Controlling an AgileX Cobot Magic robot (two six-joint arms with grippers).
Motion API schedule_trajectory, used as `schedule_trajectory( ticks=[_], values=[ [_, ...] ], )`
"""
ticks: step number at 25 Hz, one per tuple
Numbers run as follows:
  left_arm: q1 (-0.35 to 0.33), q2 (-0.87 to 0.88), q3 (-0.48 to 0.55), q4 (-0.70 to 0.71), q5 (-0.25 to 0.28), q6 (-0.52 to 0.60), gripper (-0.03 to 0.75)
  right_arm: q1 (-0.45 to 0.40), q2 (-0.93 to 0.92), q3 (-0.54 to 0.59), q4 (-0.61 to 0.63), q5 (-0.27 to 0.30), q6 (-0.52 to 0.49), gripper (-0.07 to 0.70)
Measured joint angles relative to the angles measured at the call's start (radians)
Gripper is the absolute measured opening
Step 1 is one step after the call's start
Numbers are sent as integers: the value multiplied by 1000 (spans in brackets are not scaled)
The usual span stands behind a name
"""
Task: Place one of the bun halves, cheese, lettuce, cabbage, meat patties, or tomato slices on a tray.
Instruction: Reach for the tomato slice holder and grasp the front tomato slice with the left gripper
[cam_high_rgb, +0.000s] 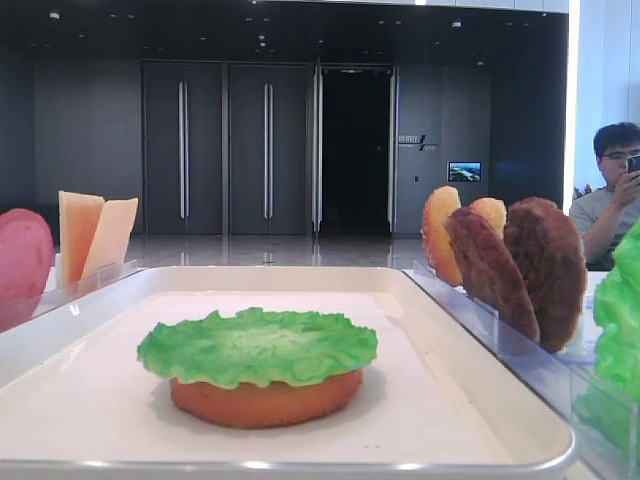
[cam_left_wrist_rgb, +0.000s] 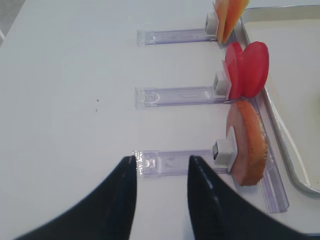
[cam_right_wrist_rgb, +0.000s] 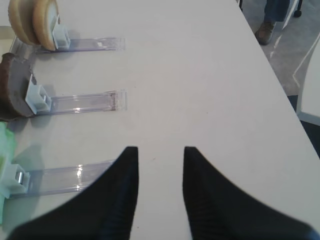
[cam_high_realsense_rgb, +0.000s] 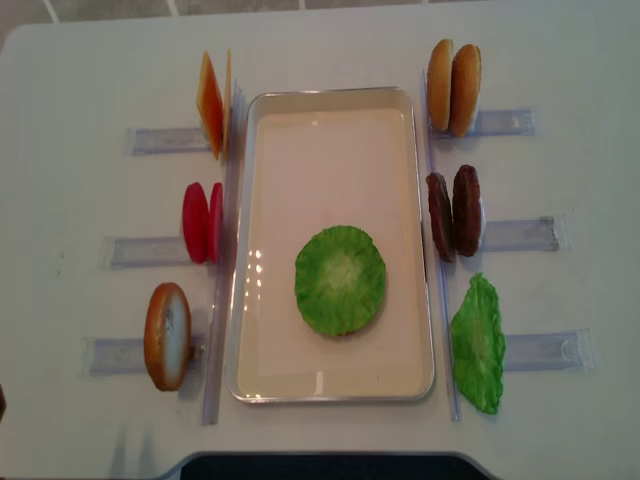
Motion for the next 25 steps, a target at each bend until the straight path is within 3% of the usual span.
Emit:
schedule_trajectory(
  ticks=[25],
  values=[
    [0,0,-1,2,2,0,265,29,0,0,0,0,0,244]
  ],
)
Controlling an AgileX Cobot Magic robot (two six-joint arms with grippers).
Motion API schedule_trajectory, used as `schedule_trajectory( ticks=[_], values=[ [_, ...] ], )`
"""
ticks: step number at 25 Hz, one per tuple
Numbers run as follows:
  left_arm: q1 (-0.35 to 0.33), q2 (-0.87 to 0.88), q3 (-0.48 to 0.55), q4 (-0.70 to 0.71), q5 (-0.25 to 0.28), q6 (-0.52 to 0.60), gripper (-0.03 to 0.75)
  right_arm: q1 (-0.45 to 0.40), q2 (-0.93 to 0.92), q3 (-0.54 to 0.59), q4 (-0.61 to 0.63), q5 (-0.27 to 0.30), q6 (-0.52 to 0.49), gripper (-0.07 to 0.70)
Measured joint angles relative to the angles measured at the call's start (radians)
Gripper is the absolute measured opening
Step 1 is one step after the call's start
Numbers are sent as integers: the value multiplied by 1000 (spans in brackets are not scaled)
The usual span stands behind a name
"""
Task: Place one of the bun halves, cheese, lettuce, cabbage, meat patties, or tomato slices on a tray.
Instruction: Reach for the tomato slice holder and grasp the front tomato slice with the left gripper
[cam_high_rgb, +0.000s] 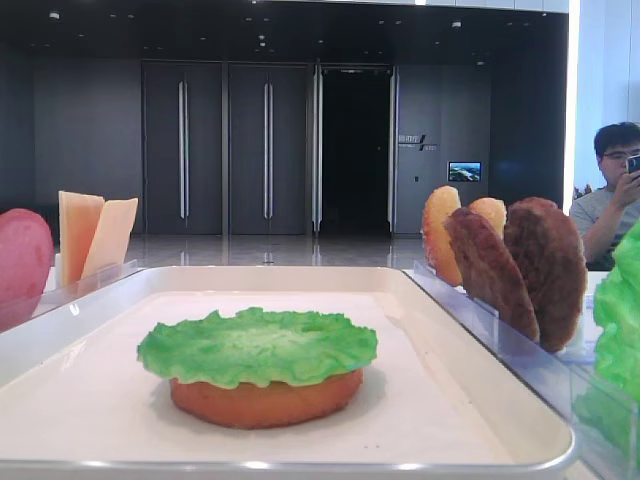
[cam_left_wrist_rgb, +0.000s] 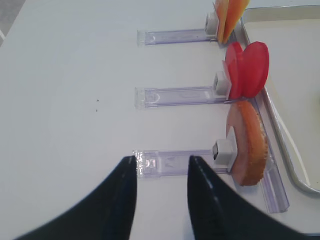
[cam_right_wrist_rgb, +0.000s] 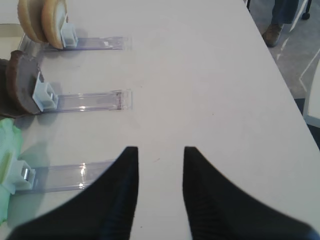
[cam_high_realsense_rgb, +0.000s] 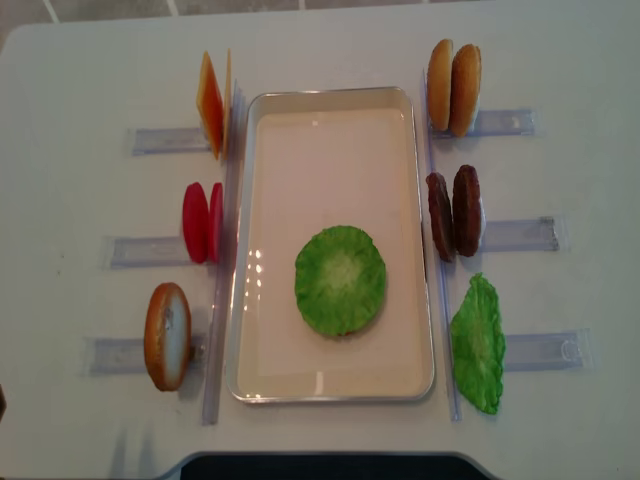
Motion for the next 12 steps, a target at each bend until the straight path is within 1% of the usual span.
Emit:
schedule_trajectory(
  ticks=[2,5,9,12],
  values=[
    [0,4,-11,7,6,0,270,0,0,0,0,0,0,244],
    [0,52,-40,11,13,-12,311,0,0,0,0,0,0,244],
    [0,177,-98,9,14,-36,379,0,0,0,0,0,0,244],
    [0,314,-156,6,8,-42,395,0,0,0,0,0,0,244]
  ],
)
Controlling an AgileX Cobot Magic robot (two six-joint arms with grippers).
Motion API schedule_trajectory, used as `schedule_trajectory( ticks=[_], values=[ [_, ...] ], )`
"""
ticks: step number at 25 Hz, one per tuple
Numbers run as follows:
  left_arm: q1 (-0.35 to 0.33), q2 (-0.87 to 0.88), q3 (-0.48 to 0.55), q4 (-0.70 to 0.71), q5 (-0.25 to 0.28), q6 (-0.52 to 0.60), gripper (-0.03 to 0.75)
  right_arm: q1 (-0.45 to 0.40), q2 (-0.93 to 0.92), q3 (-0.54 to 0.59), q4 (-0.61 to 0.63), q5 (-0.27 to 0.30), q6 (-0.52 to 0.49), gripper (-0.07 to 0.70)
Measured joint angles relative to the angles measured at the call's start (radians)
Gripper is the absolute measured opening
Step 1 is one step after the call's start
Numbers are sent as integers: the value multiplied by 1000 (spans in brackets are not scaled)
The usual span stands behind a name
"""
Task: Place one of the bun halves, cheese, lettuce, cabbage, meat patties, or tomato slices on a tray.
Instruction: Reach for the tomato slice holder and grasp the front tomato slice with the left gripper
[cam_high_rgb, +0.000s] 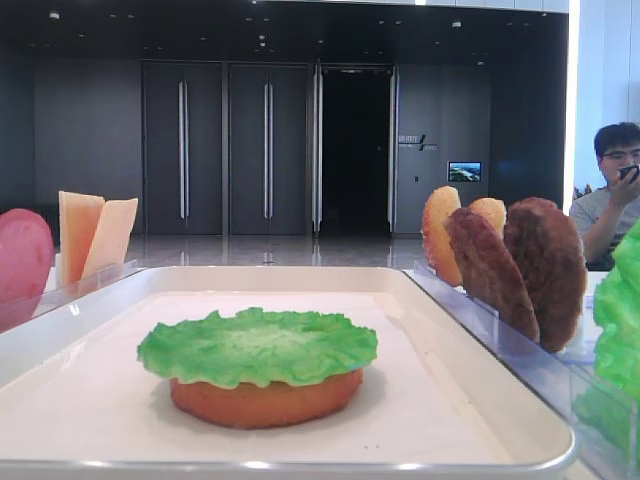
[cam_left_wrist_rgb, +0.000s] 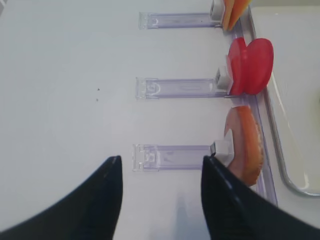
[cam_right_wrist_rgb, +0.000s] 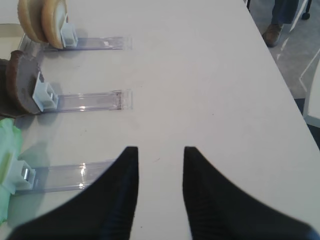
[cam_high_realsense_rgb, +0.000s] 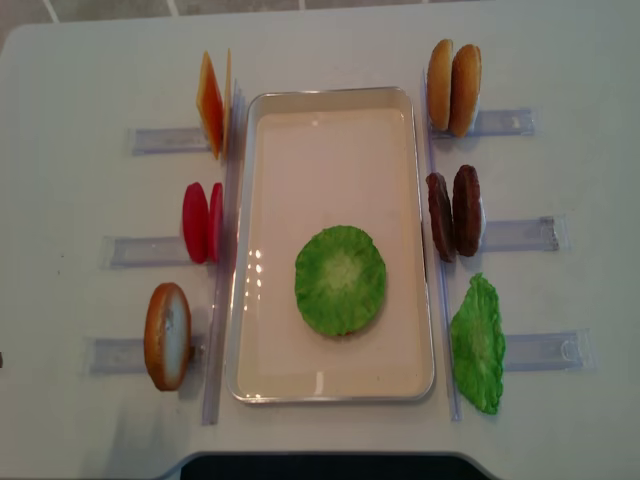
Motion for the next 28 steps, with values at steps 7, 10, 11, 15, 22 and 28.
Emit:
schedule_trajectory(
  ticks=[7,10,11,15,22,28],
  values=[
    [0,398,-160,-15,-76,-3,398,0,0,0,0,0,0,244],
    [0,593,-241,-18,-91,-4,399,0,0,0,0,0,0,244],
    [0,660,-271,-19,-91,-4,399,0,0,0,0,0,0,244],
    [0,890,-382,-25,-92,-4,399,0,0,0,0,0,0,244],
    [0,1147,-514,-37,-99,-4,399,0,0,0,0,0,0,244],
    [-34,1182,-525,-36,-109,-31,399,0,0,0,0,0,0,244]
  ],
)
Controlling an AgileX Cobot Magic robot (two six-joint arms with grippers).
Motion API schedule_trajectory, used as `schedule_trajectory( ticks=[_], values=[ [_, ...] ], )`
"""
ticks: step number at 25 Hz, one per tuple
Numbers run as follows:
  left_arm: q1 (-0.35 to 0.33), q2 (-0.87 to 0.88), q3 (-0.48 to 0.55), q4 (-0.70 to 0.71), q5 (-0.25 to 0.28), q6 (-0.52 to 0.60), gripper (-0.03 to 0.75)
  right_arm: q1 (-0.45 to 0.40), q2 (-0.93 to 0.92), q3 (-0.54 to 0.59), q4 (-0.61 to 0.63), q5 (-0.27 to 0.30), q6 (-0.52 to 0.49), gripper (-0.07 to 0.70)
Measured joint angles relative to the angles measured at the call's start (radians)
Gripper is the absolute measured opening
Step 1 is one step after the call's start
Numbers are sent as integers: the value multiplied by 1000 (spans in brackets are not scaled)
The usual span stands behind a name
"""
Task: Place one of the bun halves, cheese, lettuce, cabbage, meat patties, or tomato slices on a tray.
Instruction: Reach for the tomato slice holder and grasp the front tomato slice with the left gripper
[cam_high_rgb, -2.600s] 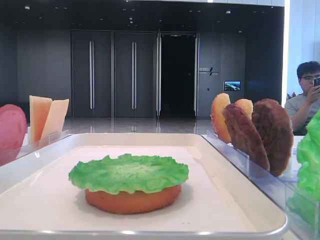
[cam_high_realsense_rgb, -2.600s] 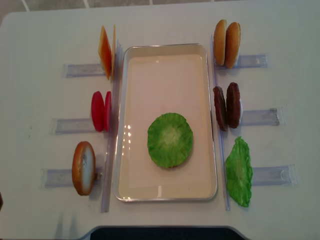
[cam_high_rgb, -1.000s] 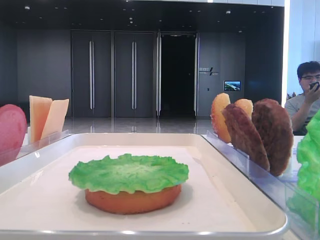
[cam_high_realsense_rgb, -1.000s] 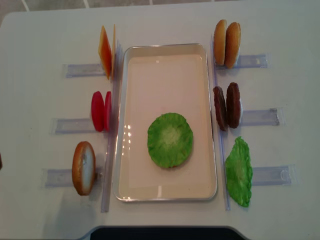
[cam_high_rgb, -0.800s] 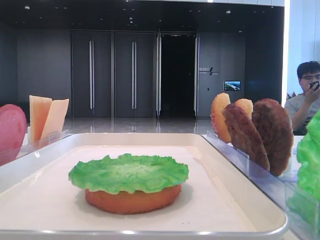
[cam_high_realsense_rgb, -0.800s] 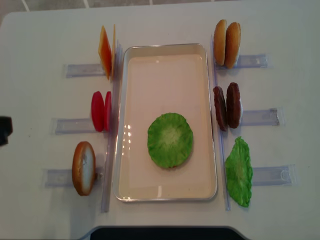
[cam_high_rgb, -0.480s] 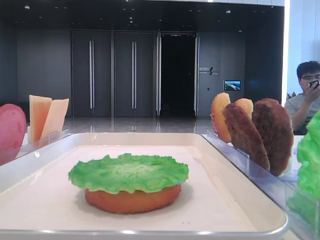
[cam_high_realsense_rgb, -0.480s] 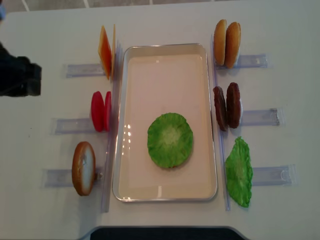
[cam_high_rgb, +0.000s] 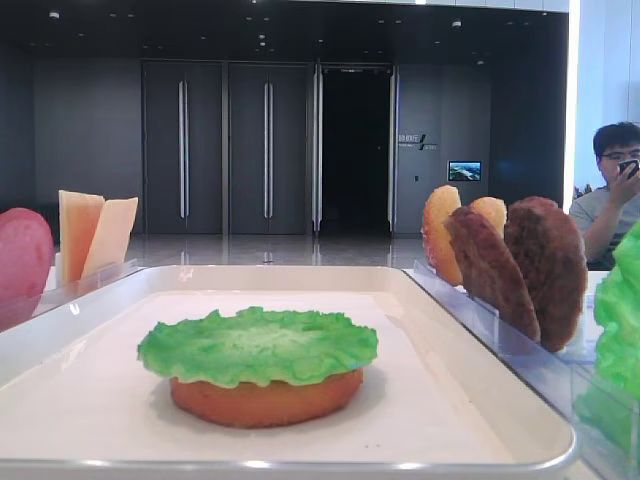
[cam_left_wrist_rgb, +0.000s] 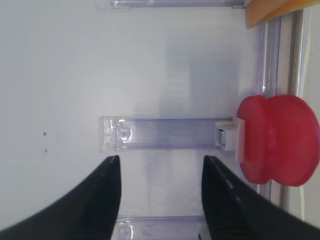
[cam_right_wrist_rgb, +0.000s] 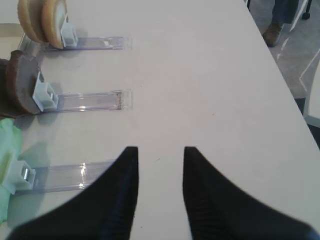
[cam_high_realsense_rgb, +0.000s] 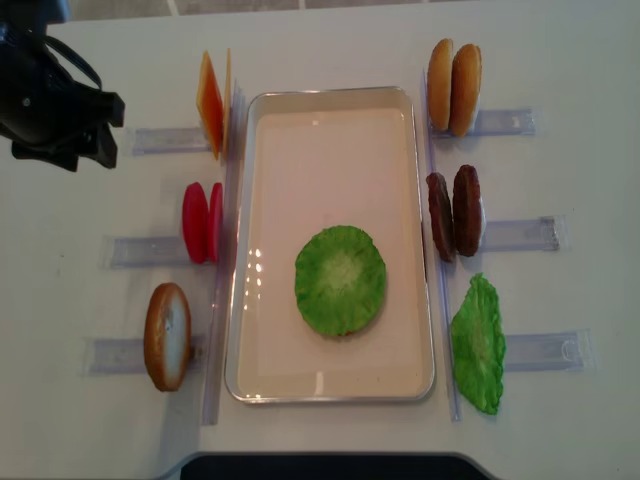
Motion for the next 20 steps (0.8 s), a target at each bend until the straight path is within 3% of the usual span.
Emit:
schedule_trajectory(
  ticks=[11,20],
  values=[
    [-363,20,-2,41,-37,-224,399,0,0,1,0,0,0,244],
    [-394,61,-2,73,-40,-286,399,0,0,1,0,0,0,244]
  ],
)
